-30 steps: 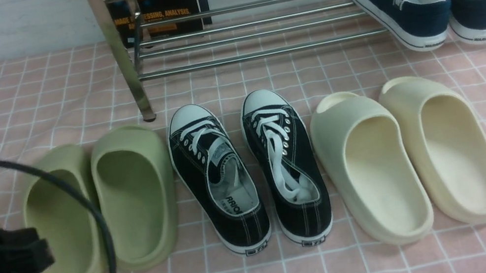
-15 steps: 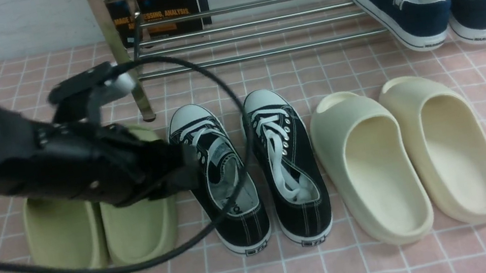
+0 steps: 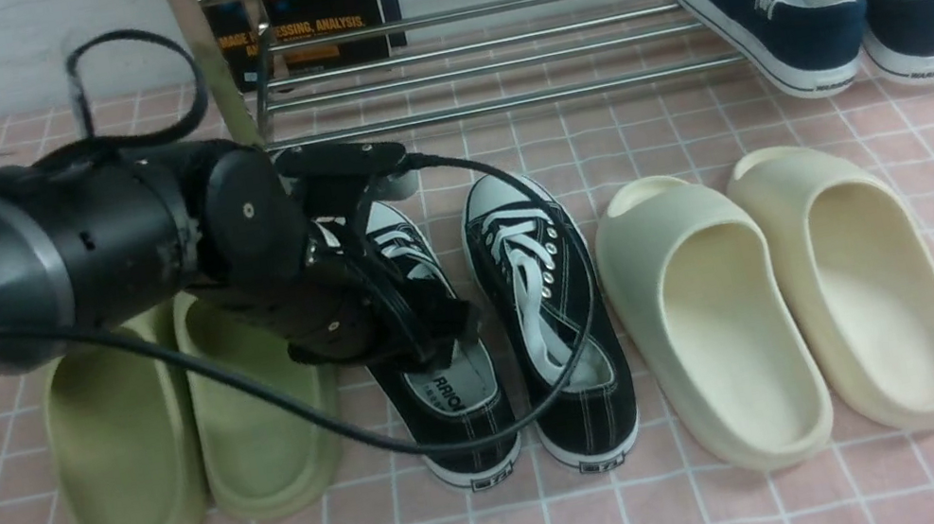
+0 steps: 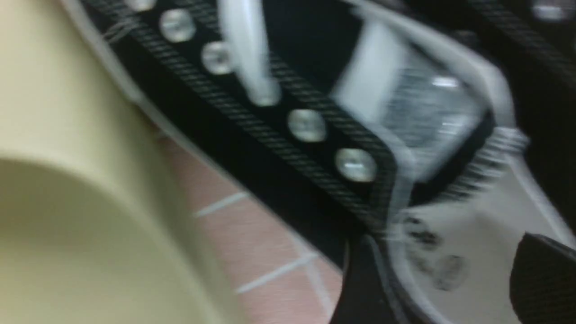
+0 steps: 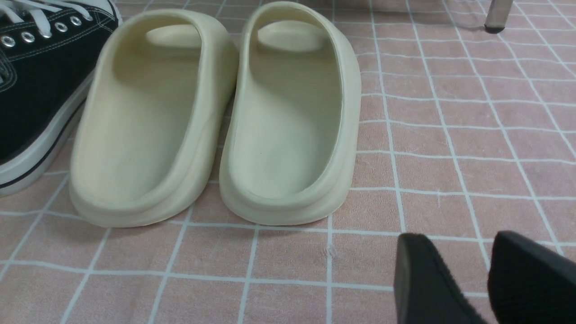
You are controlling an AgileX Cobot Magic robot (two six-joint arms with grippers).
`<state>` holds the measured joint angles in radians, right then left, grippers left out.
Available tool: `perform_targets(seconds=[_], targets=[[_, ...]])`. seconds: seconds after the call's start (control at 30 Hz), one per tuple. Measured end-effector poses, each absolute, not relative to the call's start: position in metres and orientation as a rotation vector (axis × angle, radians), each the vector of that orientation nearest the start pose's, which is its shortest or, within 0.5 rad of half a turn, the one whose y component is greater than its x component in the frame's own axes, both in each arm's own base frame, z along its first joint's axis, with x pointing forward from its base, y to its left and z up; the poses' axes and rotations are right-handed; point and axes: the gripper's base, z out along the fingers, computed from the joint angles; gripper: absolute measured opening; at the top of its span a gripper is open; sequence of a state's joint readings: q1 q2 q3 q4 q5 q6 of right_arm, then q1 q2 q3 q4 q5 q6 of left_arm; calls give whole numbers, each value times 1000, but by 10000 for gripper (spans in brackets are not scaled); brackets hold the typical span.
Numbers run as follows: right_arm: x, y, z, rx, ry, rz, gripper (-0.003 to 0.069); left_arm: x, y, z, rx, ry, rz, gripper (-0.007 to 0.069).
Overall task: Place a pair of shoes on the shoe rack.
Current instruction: Use the left arm to grab the shoe closest to it, then use the left arm to put a shoe into the shoe rack
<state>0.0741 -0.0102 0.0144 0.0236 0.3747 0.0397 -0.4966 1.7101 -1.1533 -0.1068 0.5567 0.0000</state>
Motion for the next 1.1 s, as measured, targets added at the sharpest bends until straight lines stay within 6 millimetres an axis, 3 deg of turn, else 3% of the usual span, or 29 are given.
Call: perform_targets(seconds=[0.37, 0.5, 0.53, 0.6, 0.67, 0.73, 0.9, 1.1], targets=[[52, 5, 175, -18, 1864, 102, 237, 327, -174, 190, 347, 2660, -186, 427], [52, 5, 175, -18, 1864, 102, 237, 328, -175, 187, 331, 2661, -196, 320], [52, 5, 175, -18, 1864, 102, 237, 328, -176, 187, 335, 2660, -196, 234], [52, 5, 175, -18, 1864, 102, 237, 327, -176, 188, 332, 2662, -193, 151], [52, 5, 175, -18, 1864, 102, 237, 327, -174, 194, 328, 2666, -181, 64], [52, 5, 175, -18, 1864, 102, 237, 329, -173, 205, 324, 2660, -175, 34], [52, 5, 175, -18, 1864, 102, 237, 334, -174, 243, 319, 2605, -176, 22], [52, 5, 175, -19, 1864, 101, 237, 363, -186, 294, 294, 2381, -204, 23]])
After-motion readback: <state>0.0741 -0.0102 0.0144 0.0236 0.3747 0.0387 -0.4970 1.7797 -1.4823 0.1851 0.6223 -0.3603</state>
